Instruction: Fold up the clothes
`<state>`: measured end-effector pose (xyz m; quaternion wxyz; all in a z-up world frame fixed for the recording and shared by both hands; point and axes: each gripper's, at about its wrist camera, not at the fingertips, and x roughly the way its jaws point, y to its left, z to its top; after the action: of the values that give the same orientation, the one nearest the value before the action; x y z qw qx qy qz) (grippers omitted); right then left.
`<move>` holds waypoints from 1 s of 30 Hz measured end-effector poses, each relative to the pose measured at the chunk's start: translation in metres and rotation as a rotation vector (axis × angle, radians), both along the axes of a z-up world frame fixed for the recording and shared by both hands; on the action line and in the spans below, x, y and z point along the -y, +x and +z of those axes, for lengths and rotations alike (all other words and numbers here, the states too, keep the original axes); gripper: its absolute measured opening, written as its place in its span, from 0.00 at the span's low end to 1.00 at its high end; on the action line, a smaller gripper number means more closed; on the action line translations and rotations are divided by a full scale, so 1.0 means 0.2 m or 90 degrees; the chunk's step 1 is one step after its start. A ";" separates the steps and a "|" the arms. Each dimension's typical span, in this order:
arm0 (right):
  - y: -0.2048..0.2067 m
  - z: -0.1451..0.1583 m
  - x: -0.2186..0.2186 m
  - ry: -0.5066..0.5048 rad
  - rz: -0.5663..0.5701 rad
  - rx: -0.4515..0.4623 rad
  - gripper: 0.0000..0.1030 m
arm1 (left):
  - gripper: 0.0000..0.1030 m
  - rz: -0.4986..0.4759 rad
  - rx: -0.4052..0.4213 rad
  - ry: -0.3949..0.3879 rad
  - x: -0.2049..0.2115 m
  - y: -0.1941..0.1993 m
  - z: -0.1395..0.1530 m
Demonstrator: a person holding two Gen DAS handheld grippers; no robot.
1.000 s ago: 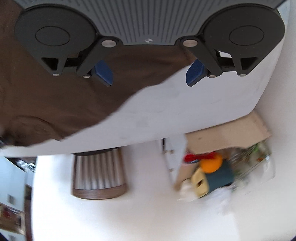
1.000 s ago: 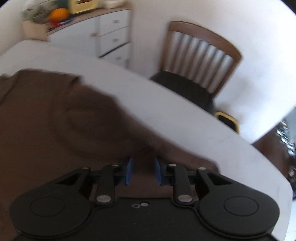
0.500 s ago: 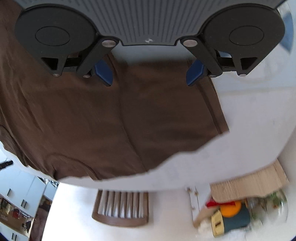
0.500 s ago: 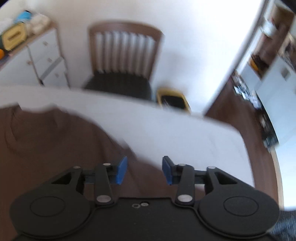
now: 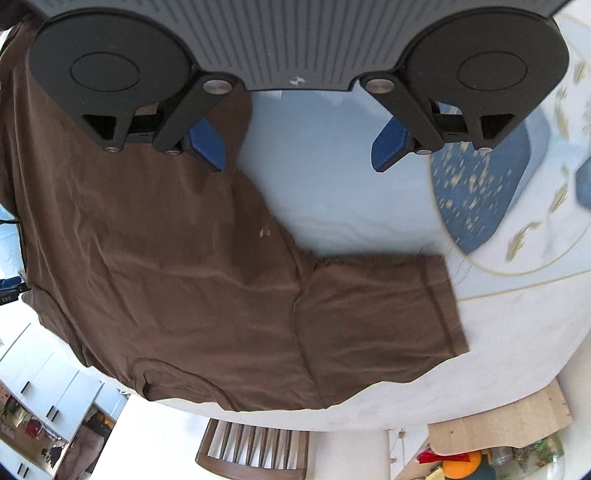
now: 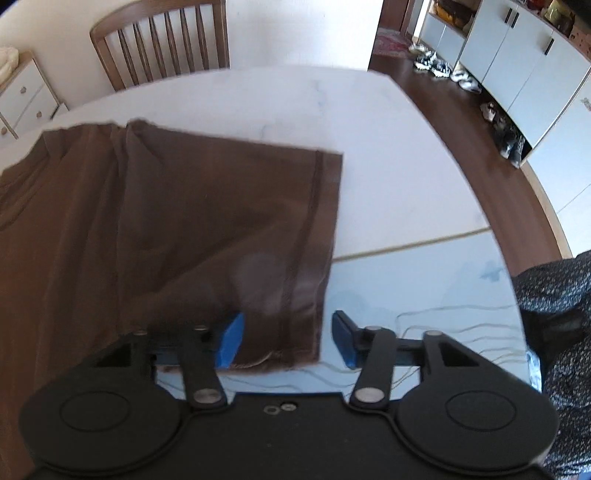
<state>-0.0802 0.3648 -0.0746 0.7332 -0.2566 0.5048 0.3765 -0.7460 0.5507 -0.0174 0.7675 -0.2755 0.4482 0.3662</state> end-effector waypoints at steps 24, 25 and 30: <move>-0.23 0.29 0.36 0.038 0.079 0.088 1.00 | 0.84 -0.017 0.017 -0.130 0.55 -0.40 -0.08; -0.34 0.32 0.41 0.045 0.105 0.092 1.00 | 0.84 -0.042 0.017 -0.131 0.57 -0.40 -0.08; -0.90 0.43 0.65 0.073 0.229 0.089 1.00 | 0.84 -0.153 0.016 -0.113 0.69 -0.40 -0.09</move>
<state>-0.2601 0.2349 0.0114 0.7010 -0.3258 0.3761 0.5109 -0.8257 0.4117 -0.0346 0.7840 -0.2916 0.4989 0.2270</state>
